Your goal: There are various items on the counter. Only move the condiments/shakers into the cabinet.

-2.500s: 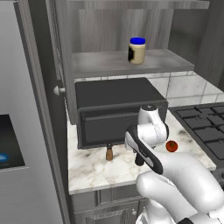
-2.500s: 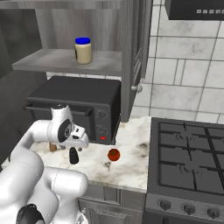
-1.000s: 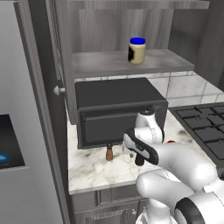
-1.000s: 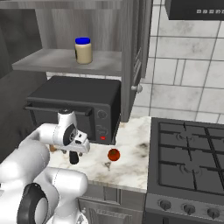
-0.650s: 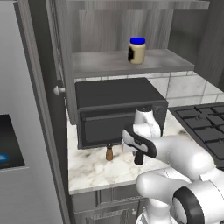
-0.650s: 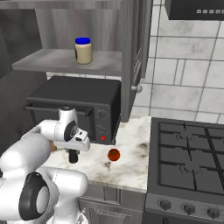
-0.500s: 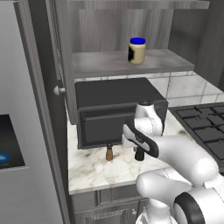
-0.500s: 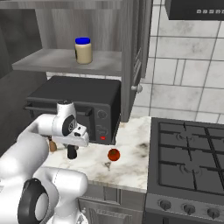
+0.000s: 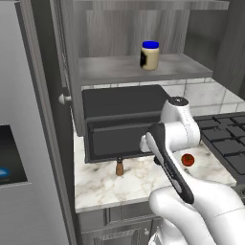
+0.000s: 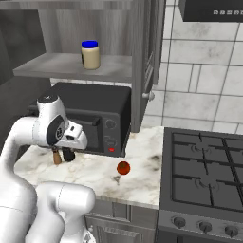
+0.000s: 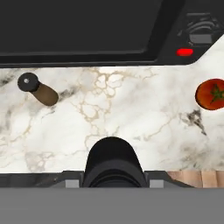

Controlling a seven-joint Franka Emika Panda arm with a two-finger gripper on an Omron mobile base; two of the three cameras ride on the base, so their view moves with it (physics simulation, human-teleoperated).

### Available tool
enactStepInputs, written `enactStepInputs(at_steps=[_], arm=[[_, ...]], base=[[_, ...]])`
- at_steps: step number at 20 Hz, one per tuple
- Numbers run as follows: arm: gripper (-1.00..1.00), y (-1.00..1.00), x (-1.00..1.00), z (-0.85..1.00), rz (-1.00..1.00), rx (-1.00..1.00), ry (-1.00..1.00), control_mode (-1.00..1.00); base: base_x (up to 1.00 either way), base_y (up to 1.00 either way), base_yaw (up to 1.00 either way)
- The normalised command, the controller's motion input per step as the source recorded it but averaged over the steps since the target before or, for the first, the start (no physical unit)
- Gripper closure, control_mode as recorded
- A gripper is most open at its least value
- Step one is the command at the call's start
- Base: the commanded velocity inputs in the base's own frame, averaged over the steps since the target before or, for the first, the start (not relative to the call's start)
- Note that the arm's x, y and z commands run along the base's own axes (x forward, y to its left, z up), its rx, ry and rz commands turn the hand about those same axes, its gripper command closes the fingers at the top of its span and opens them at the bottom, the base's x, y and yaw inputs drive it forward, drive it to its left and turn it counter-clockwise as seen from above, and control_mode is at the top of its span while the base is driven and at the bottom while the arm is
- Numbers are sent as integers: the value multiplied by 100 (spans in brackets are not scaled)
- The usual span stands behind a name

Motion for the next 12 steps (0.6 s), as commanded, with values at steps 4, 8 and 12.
enactStepInputs(at_steps=[4, 8, 12], arm=[[100, 11, -50, 100, 0, 0, -29, -100], [100, 13, -44, 100, 0, 0, -23, -100], [100, 10, -34, 100, 0, 0, -21, -100]], base=[[0, 0, 0], [0, 0, 0], [0, 0, 0]])
